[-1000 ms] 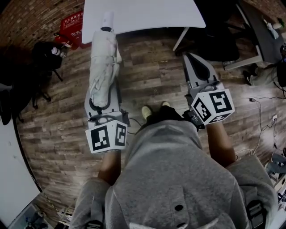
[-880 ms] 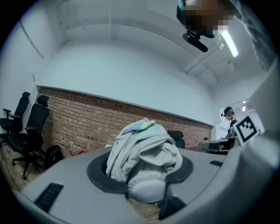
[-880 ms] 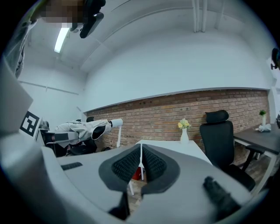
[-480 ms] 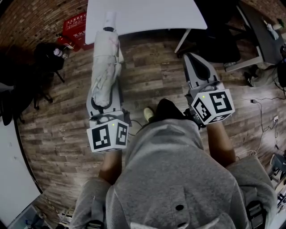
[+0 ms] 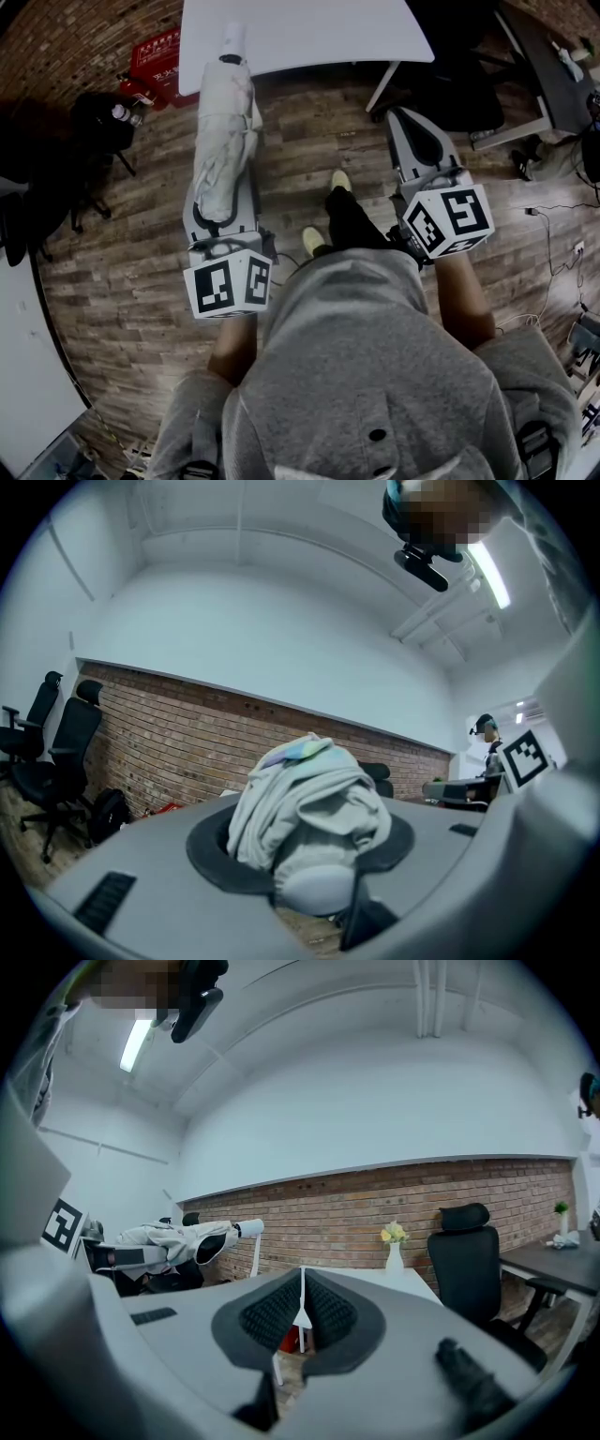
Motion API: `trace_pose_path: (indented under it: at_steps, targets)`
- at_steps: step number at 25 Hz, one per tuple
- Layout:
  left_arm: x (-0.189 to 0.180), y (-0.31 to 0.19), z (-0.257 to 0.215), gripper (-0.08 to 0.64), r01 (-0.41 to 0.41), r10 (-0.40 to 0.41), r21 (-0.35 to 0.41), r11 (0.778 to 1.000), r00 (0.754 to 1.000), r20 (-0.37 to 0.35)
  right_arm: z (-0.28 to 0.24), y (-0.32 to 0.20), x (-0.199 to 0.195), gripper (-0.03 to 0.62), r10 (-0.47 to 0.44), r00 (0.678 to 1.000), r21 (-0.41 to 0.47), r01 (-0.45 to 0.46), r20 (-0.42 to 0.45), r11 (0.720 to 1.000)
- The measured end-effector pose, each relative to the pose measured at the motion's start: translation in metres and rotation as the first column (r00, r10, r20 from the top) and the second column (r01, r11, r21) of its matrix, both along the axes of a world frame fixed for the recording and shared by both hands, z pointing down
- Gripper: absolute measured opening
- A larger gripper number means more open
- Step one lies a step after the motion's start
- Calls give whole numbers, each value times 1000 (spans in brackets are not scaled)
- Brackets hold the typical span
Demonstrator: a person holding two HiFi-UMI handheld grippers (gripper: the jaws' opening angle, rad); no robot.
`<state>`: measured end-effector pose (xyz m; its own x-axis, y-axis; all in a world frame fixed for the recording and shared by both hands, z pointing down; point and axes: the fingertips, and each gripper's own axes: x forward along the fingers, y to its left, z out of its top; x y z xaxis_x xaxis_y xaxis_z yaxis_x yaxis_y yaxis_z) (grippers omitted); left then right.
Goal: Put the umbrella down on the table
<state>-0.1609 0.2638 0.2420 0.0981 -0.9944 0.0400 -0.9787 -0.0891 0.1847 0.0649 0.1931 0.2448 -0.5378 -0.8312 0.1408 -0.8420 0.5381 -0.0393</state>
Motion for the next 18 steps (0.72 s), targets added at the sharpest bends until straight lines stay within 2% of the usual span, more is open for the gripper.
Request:
trace_pose_path:
  at_steps: [10, 18]
  targets:
    - [-7, -21, 4, 212, -1, 1, -18, 1000, 1000, -5, 5, -20, -7, 25, -3, 1000, -14, 3, -3, 1000]
    - [-7, -57, 7, 212, 8, -8, -24, 1000, 1000, 2, 11, -57, -4, 25, -5, 1000, -20, 5, -9, 1000]
